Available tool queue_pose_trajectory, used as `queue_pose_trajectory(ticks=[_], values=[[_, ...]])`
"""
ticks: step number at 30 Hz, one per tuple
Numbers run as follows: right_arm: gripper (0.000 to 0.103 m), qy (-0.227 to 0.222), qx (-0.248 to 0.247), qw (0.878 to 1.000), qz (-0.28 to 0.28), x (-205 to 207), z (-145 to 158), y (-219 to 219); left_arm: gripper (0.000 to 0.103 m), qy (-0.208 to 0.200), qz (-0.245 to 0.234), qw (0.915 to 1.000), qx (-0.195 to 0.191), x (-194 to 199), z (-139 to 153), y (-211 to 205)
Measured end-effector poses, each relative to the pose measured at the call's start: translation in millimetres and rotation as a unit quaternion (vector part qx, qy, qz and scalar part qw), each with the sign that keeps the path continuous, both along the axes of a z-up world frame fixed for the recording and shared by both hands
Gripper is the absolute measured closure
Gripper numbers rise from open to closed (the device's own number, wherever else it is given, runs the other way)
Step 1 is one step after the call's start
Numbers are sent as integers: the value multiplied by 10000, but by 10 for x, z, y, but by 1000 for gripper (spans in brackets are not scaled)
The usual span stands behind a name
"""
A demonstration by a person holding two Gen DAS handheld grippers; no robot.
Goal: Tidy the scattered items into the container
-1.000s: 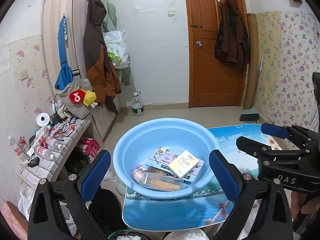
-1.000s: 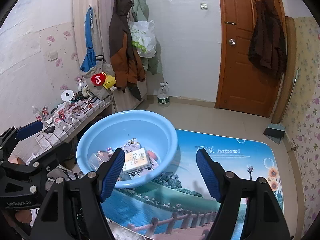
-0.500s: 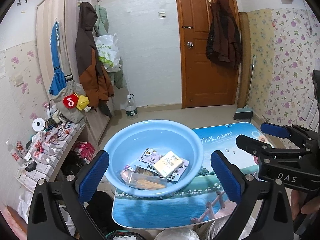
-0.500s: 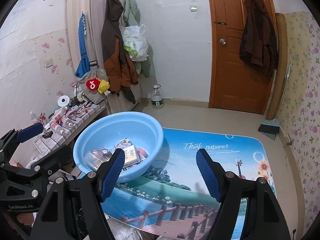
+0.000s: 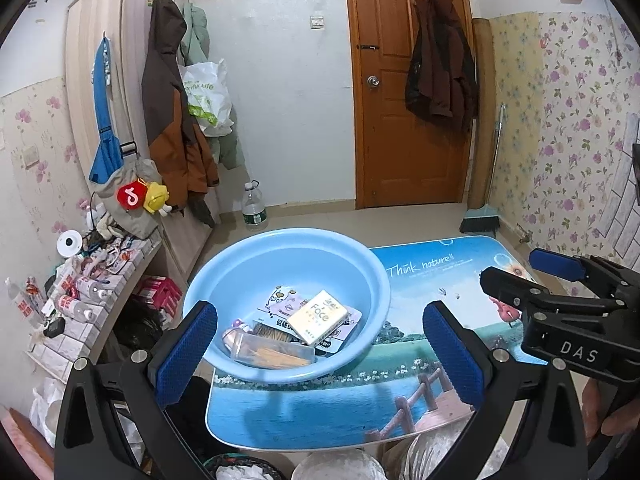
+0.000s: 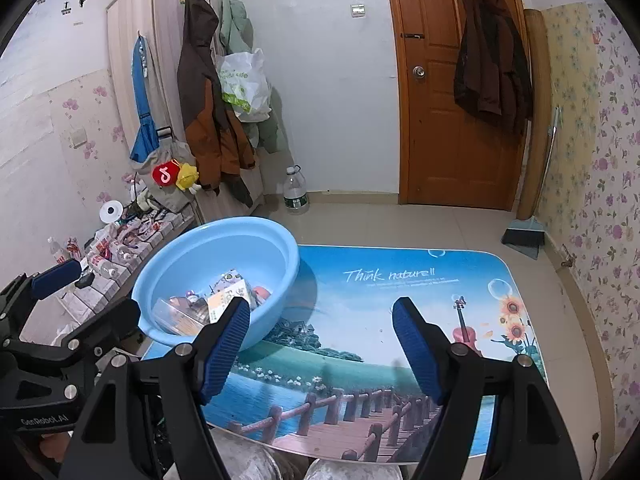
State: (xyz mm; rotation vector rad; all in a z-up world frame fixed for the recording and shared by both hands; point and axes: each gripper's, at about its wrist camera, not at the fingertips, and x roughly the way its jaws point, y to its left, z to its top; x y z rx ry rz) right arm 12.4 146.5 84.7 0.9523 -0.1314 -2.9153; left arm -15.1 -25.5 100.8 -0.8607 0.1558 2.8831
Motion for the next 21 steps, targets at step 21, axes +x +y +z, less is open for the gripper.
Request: queue_pose_trajectory(ticks=[21], values=[[27, -23, 61, 10000, 57, -15, -56, -125, 0, -32, 79, 9999, 72, -27, 10, -72]])
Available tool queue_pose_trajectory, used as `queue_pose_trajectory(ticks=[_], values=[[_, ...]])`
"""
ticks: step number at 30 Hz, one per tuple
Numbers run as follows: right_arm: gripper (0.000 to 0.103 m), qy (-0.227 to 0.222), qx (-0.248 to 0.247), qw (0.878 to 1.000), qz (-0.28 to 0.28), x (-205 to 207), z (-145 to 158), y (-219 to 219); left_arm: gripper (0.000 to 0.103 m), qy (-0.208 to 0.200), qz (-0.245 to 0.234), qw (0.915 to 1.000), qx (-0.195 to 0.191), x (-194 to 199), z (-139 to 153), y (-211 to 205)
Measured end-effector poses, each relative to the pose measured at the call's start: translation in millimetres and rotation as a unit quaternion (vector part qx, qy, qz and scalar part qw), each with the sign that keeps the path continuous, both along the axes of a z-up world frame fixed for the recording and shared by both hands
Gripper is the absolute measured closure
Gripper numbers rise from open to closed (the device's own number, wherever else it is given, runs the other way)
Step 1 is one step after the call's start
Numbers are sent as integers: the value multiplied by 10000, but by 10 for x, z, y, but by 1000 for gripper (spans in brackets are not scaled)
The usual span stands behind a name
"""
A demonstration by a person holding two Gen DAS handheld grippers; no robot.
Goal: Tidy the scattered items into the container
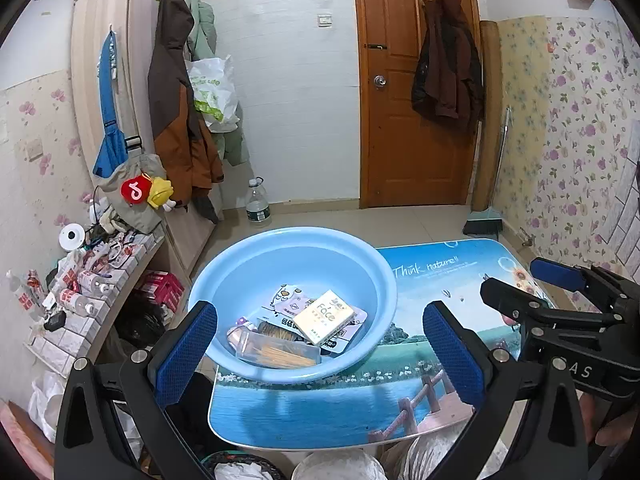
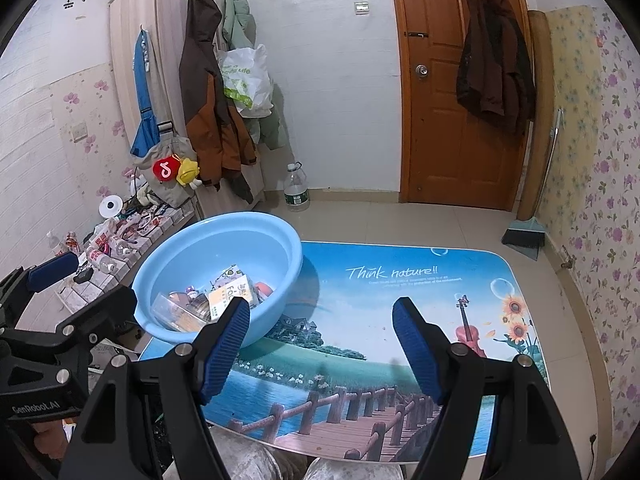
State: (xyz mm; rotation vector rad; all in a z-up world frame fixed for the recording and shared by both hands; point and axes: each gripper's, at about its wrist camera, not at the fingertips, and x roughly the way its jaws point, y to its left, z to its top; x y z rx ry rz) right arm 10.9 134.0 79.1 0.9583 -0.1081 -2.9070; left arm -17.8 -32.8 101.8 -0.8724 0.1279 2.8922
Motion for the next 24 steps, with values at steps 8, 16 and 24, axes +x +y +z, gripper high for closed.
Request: queue_pose_trajectory(ticks=[8, 16, 24], values=[[27, -24, 20, 10000, 35, -7, -28, -38, 0, -34, 3, 10000, 11, -24, -15, -16], [27, -35, 31, 10000, 55, -18, -27, -71, 0, -19, -2, 10000, 13, -27, -8, -19], [27, -56, 39, 10000, 59, -21, -33, -62, 0, -30, -5, 10000, 28, -41, -10, -26]])
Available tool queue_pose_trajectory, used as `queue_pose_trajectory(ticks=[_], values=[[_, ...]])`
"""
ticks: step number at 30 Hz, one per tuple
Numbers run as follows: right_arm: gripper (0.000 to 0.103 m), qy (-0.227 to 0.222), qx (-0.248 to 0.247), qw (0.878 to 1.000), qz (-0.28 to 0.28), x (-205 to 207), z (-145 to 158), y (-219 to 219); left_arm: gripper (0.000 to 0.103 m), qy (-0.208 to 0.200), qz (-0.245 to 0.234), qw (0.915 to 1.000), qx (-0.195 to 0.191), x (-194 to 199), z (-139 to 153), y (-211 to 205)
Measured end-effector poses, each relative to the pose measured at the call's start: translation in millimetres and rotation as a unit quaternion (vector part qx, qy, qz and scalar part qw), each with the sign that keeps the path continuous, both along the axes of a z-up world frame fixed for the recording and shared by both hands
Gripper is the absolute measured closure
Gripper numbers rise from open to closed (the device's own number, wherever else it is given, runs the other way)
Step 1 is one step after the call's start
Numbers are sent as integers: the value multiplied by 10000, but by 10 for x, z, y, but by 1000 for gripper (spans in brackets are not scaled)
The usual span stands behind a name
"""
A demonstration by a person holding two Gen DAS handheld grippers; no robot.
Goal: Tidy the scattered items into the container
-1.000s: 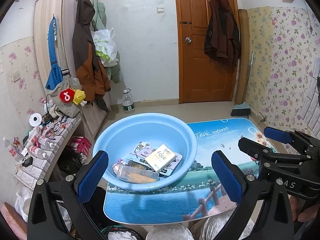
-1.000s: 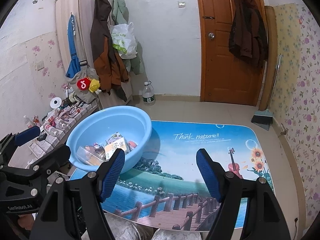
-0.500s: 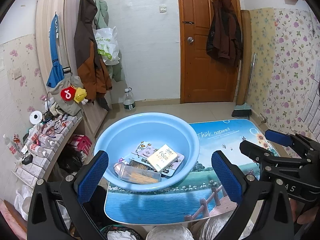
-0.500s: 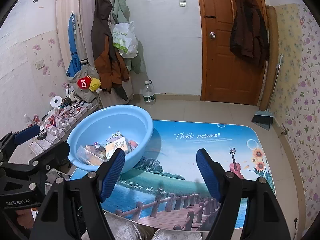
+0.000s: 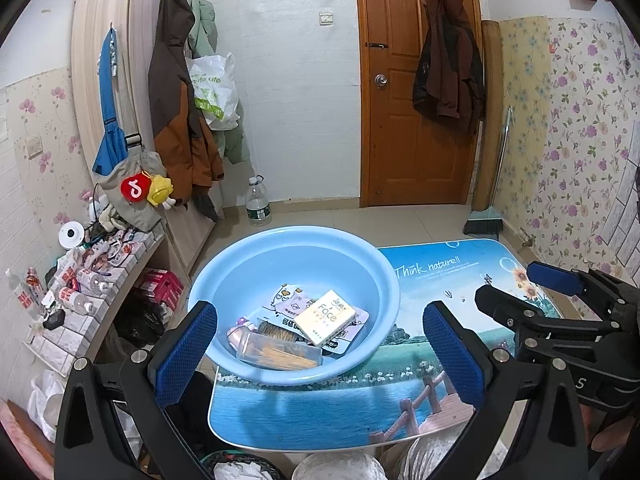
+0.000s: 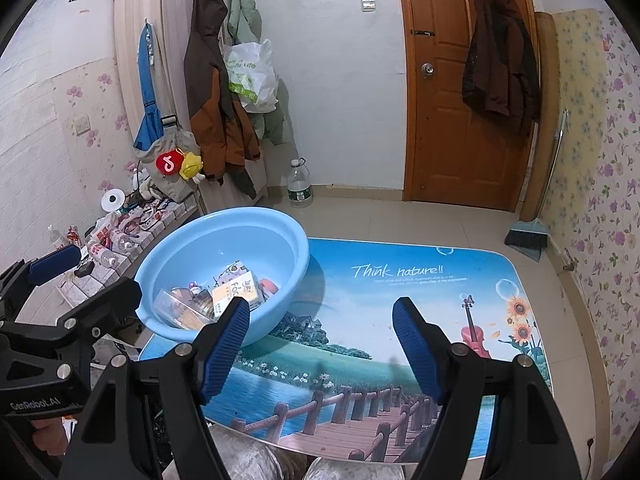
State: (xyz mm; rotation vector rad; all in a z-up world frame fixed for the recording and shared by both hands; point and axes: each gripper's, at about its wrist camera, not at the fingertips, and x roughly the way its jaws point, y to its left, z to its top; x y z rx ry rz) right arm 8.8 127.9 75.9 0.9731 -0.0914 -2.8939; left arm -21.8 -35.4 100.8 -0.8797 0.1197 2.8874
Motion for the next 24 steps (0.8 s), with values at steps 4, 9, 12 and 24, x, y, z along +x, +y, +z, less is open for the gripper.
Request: queue_pose_trajectory(ticks=[4, 9, 12, 24], values=[[27, 5, 11, 10000, -12, 2, 0, 16, 0, 10, -18, 10000, 31, -9, 0, 30], [27, -7, 13, 9999, -124, 18, -10, 119, 0, -30, -89, 9999, 83, -33, -35, 130], [27, -12, 10, 9998, -203, 32, -16, 197, 0, -65, -150, 9998, 95, -45, -52, 208], [27, -61, -46, 9985, -544, 103, -63, 591, 0, -164, -448, 9988, 85, -90, -121, 612]])
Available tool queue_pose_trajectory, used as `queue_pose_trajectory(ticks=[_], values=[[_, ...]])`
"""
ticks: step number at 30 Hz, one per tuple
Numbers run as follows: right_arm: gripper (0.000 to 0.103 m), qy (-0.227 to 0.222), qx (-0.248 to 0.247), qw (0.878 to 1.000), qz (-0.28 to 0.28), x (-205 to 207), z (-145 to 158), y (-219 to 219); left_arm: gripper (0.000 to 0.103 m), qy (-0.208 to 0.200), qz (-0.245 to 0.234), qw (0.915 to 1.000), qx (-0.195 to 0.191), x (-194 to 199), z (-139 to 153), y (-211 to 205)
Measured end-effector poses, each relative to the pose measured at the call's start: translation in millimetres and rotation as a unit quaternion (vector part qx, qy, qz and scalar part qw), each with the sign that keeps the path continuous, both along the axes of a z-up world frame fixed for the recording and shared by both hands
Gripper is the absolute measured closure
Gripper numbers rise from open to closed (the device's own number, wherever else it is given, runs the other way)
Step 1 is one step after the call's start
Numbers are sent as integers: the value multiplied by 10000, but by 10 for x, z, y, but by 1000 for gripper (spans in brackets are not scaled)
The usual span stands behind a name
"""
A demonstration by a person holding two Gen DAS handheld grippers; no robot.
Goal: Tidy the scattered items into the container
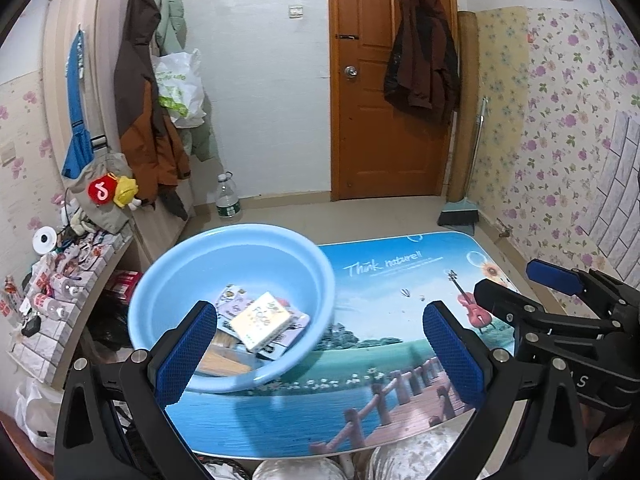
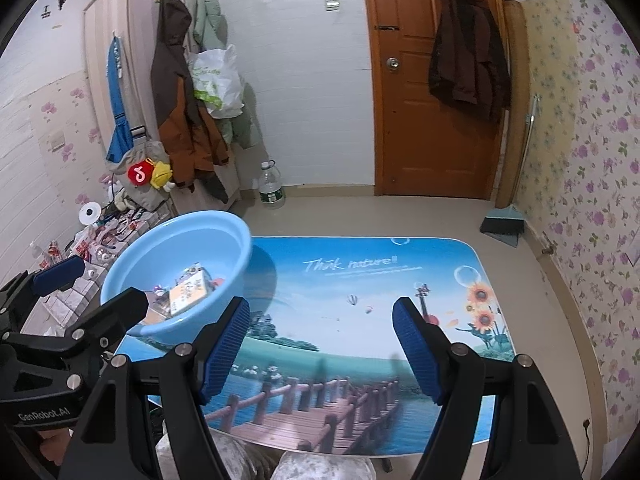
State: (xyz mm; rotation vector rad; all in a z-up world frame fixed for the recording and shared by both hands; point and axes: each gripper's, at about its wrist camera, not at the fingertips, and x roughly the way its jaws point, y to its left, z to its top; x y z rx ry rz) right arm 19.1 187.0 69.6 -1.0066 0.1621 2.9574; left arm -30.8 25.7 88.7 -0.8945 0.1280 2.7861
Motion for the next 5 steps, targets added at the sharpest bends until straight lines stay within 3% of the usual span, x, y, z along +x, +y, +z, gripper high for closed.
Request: queue_pose_trajectory(ticks=[5], values=[[27, -33, -35, 10000, -74, 14, -35, 85, 0, -22, -76, 10000, -54, 4, -36, 116]])
